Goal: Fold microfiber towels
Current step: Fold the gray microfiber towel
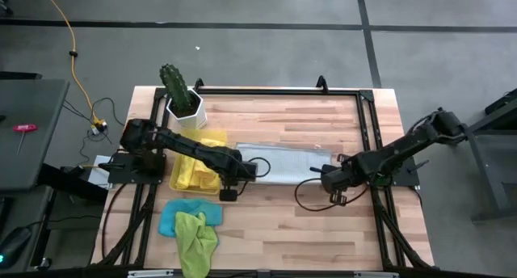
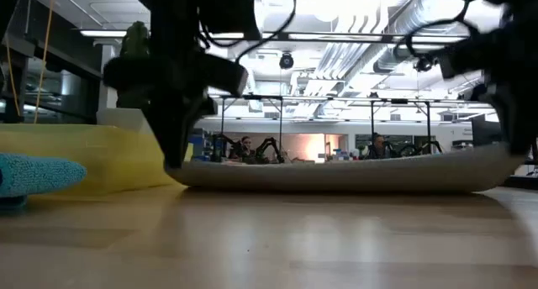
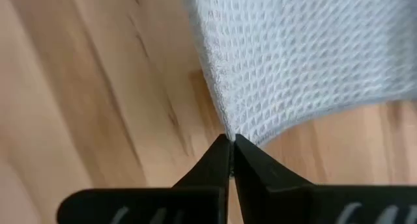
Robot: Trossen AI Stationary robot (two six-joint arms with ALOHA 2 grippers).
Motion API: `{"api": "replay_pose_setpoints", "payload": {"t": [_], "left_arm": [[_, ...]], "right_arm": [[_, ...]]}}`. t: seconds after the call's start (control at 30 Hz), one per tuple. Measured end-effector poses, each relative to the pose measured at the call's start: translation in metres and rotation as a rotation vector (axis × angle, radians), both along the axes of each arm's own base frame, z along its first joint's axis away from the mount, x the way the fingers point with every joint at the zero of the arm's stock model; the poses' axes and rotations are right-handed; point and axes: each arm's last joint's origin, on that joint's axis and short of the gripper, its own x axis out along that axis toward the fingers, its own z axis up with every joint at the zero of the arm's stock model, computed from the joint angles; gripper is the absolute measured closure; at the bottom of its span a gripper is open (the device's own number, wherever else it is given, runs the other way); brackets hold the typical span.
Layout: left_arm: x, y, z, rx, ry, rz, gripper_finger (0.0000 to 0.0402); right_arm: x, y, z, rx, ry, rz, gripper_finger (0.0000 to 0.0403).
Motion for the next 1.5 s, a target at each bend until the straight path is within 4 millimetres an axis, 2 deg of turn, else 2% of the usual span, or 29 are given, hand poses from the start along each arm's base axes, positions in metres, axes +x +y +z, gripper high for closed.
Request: {"api": "replay_pose_setpoints", "payload": {"t": [0.13, 0.23, 0.4, 0.6, 0.77, 1.2, 1.5], "left_arm": [[-0.001, 0.004, 0.025, 0.027, -0.087, 0.027, 0.0402], [-0.005, 0.014, 0.038, 0.079, -0.135, 0.062, 0.0402], [-0.008, 0.040, 0.041, 0.133, -0.141, 0.140, 0.0401], [-0.015, 0.069, 0.026, 0.141, -0.090, 0.227, 0.0401], [-0.012, 0.083, 0.016, 0.156, -0.103, 0.269, 0.0401], [-0.009, 0.089, 0.004, 0.210, -0.090, 0.331, 0.0401], [-0.018, 0.088, -0.013, 0.262, -0.074, 0.389, 0.0401]], "right_arm": [[-0.001, -0.001, 0.018, -0.054, -0.052, -0.031, 0.0402], [-0.001, -0.007, 0.022, -0.133, -0.055, -0.079, 0.0402], [-0.002, -0.020, 0.017, -0.192, -0.037, -0.147, 0.0402], [-0.006, -0.035, 0.004, -0.239, -0.005, -0.254, 0.0403], [-0.009, -0.044, -0.006, -0.248, 0.013, -0.332, 0.0403], [-0.004, -0.057, -0.010, -0.282, -0.061, -0.439, 0.0403], [0.001, -0.069, -0.009, -0.288, -0.101, -0.513, 0.0403]]}}
